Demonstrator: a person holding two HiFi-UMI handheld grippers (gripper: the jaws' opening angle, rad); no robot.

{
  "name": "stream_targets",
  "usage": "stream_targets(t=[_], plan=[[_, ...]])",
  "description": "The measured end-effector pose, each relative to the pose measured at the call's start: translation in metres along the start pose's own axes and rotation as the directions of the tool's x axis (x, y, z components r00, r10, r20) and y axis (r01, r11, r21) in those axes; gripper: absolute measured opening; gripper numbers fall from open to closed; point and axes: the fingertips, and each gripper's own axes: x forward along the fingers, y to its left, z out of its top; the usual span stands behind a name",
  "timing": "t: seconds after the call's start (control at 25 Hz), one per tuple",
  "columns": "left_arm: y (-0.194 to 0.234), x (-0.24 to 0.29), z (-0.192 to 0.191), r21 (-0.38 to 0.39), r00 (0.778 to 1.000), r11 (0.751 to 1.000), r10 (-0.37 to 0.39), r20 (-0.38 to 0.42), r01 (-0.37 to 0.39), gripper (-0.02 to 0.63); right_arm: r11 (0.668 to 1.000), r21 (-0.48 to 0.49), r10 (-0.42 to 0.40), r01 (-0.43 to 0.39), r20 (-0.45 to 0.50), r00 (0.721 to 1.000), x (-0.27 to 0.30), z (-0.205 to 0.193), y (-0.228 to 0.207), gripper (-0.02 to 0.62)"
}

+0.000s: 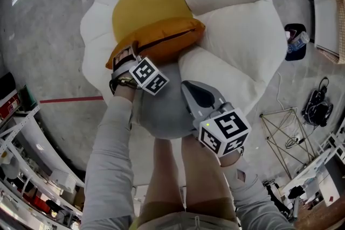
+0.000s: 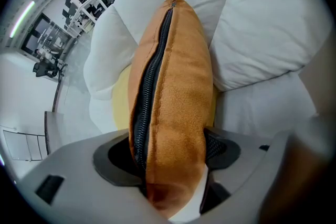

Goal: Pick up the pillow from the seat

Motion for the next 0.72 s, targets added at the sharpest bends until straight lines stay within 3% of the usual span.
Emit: stream_targets(t=[0.24,0.44,0.72], plan=[[0.013,-0.023,-0.001,-0.108,0.999,0.994,-0.003,0.039,0.007,0.344,1.000,-0.005,-0.025,0.025,0.001,1.000,-0.005,-0.002,0.005,-0.002],[0.019,-0.044,-0.002,-0.218,0.997,0.976,-0.007,0.077,0.023,0.344,0.999,-0.019,-0.048,0.048,0.008,0.999,-0.013,0.000,0.004,-0.002],[0.012,-0.095,-0.016,-0.308,0.990,0.950,-0.010,0.142,0.054,0.344,0.996,-0.059,-0.068,0.069,0.025,0.997,-0.028,0.008,0.020,-0.002]])
